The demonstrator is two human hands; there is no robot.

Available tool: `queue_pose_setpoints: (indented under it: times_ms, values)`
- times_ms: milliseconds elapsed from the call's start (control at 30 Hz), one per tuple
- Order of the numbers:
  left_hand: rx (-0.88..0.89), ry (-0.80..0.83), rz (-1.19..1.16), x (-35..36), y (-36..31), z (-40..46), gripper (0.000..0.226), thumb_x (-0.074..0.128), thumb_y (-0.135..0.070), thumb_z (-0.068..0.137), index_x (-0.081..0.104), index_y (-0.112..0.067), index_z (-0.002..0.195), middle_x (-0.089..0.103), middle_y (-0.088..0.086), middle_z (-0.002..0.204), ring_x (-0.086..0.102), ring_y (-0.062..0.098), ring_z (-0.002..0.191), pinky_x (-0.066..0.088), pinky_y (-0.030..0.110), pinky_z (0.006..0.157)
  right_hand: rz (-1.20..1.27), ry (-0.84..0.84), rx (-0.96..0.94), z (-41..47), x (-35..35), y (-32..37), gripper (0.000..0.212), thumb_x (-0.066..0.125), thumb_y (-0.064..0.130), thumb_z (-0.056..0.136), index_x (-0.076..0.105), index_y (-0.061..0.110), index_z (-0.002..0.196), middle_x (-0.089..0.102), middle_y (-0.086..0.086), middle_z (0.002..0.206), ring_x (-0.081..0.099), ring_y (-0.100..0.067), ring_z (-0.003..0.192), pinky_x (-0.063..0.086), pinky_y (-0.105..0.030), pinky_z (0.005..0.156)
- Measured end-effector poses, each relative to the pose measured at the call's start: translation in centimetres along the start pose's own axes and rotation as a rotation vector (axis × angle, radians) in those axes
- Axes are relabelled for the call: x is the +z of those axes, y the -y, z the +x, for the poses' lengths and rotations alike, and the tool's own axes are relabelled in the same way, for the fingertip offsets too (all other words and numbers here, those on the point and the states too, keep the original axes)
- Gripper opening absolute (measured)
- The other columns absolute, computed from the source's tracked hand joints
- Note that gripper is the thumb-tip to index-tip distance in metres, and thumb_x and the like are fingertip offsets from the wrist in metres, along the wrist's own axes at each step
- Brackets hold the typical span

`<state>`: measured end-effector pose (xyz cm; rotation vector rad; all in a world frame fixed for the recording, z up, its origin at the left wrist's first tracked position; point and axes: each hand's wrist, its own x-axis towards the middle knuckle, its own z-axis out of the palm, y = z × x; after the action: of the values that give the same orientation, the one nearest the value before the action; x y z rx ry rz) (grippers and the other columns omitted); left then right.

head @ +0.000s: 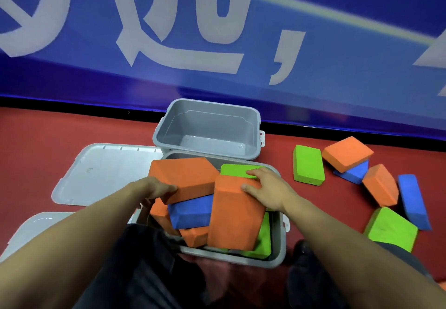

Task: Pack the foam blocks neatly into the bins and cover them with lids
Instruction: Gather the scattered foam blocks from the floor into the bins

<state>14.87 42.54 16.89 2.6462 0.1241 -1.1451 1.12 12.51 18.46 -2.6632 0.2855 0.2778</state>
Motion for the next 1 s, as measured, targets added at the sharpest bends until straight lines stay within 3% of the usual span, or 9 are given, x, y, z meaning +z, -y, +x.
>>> queue_pose_setpoints:
  times_ms: [67,167,267,367,433,700,833,1000]
  values:
    - [0.039,-0.130,0.022,-0.3,-0.6,-0.1,0.066,0.056,-0.071,0.086,0.069,-0.007,0.095,0.068,0.013,0.106,0.066,0.027,0.085,0.054,0.035,0.074,0.000,-0.005,0.008,-0.2,-0.4,-0.2,0.064,0.060,0.053,0.095,0.049,0.021,0.149,0.046,-0.006,0.153,0.042,-0.022,0.141,0.033,-0.036,0.117]
    - [0.111,-0.375,0.065,-1.1,-1.8,-0.9,0.068,0.050,-0.078,0.082,0.061,-0.011,0.083,0.070,0.013,0.099,0.063,0.032,0.088,0.055,0.039,0.084,-0.006,-0.022,0.011,-0.8,-1.3,-0.7,0.064,0.061,0.052,0.095,0.048,0.019,0.148,0.047,-0.006,0.152,0.043,-0.022,0.141,0.032,-0.032,0.117]
    - [0.294,-0.468,0.024,-1.3,-4.0,-2.5,0.071,0.042,-0.079,0.081,0.066,-0.015,0.098,0.071,0.011,0.109,0.064,0.032,0.099,0.052,0.042,0.088,0.003,-0.034,0.022,-1.8,-2.6,-1.7,0.063,0.061,0.050,0.096,0.048,0.018,0.148,0.050,-0.004,0.148,0.046,-0.023,0.137,0.034,-0.032,0.115]
    - [0.538,-0.418,-0.024,-0.4,-8.0,-5.4,0.066,0.050,-0.067,0.091,0.057,-0.016,0.133,0.061,0.006,0.138,0.057,0.026,0.125,0.045,0.042,0.106,0.006,-0.075,0.026,-3.3,-4.5,-3.5,0.063,0.060,0.054,0.095,0.049,0.022,0.148,0.051,0.000,0.146,0.049,-0.023,0.135,0.038,-0.037,0.112]
    - [0.665,-0.388,0.027,0.9,-11.4,-7.2,0.065,0.053,-0.061,0.094,0.052,-0.016,0.140,0.055,0.005,0.145,0.053,0.022,0.131,0.041,0.039,0.111,-0.006,-0.103,0.040,-4.8,-6.2,-5.3,0.061,0.059,0.054,0.096,0.048,0.023,0.148,0.049,0.001,0.148,0.048,-0.022,0.136,0.038,-0.036,0.113]
    - [0.972,-0.226,0.069,10.1,-27.8,-15.6,0.060,0.057,-0.053,0.096,0.055,-0.012,0.138,0.059,0.005,0.141,0.058,0.020,0.125,0.043,0.030,0.106,0.132,-0.284,0.287,-14.7,-10.1,-17.3,0.065,0.060,0.055,0.095,0.048,0.021,0.149,0.048,-0.005,0.150,0.047,-0.022,0.138,0.036,-0.037,0.114]
    - [1.056,-0.151,0.231,16.7,-35.2,-19.2,0.062,0.057,-0.058,0.094,0.056,-0.013,0.137,0.059,0.007,0.140,0.058,0.022,0.125,0.044,0.035,0.107,0.199,-0.355,0.429,-21.7,-9.1,-24.0,0.064,0.059,0.054,0.095,0.046,0.023,0.149,0.047,-0.002,0.151,0.046,-0.020,0.139,0.036,-0.037,0.115]
    - [1.177,-0.013,0.363,27.3,-42.0,-24.3,0.060,0.057,-0.052,0.096,0.055,-0.011,0.139,0.058,0.007,0.141,0.056,0.022,0.127,0.040,0.029,0.104,0.311,-0.354,0.628,-30.5,-5.4,-32.9,0.069,0.060,0.057,0.093,0.046,0.020,0.150,0.048,-0.009,0.151,0.046,-0.026,0.138,0.035,-0.037,0.116]
